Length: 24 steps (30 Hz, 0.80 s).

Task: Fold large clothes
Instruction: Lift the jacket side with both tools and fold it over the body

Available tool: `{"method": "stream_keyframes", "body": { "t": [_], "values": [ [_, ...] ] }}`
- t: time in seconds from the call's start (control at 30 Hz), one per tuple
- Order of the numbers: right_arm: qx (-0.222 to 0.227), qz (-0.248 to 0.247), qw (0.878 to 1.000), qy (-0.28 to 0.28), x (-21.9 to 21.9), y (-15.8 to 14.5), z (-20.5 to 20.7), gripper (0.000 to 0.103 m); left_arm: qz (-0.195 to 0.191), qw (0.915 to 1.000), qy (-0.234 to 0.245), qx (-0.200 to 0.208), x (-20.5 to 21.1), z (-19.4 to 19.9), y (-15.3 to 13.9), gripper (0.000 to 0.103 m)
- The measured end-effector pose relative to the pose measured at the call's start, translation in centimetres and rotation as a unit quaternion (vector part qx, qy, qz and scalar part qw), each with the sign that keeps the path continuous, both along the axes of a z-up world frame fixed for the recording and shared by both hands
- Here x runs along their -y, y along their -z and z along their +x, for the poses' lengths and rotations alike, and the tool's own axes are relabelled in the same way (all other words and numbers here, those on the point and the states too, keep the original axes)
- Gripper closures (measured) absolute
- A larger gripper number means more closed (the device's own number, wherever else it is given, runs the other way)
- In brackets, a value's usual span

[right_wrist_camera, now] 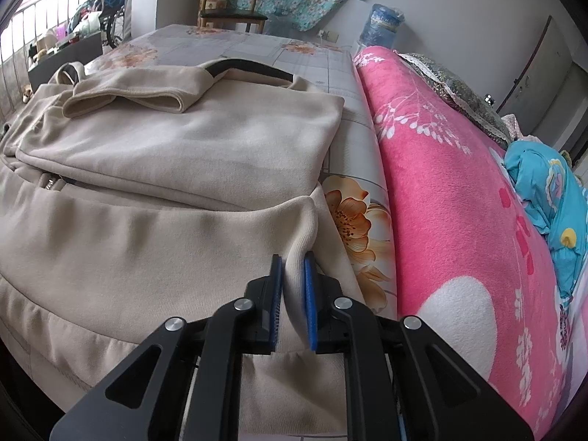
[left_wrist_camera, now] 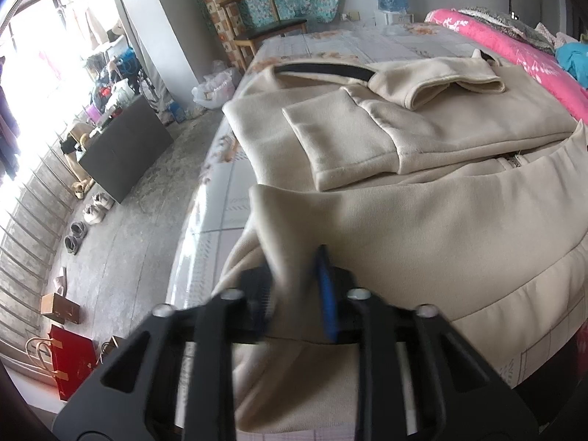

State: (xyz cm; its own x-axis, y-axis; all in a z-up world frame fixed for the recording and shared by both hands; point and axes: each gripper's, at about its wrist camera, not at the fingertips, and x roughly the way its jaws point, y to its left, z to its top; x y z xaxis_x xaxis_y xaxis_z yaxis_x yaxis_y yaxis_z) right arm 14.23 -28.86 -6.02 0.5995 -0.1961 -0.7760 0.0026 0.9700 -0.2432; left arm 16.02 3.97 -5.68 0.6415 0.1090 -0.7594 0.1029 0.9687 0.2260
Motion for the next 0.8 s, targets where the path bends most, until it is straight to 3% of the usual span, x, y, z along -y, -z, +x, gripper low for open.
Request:
{"method": "stream_keyframes", "body": {
  "t": [0.13, 0.3, 0.5, 0.67, 0.8],
  "values": [
    [0.034, 0.005, 0.999, 0.008, -0.1, -1.7, -1.7, 0.096, -0.05, 0.9982, 0.011, 0.03, -1.6, -1.8, -2.0, 0.096],
    [0.097, 0.014, 0.995, 0.024, -0.5, -5.2, -5.3, 0.097, -0.121, 0.9892, 0.032, 0.076, -4.7, -5.1, -5.8, 0.097],
    [0.171, 0.015, 0.985, 0.032, -0.8, -9.8, -7.1, 0.097, -0.139, 0.9779, 0.065, 0.142, -6.4, -7.3, -10.8, 0.097],
    [0.213, -0.001, 0.977, 0.016, -1.1, -13.2, -4.7, 0.097, -0.142, 0.9711, 0.071, 0.179, -6.6, -5.5, -13.7, 0.097],
    [0.22, 0.001, 0.975, 0.004, -0.7, -14.4, 0.4, 0.097, -0.15, 0.9712, 0.062, 0.175, -7.9, 0.3, -14.5, 0.097]
  ]
}}
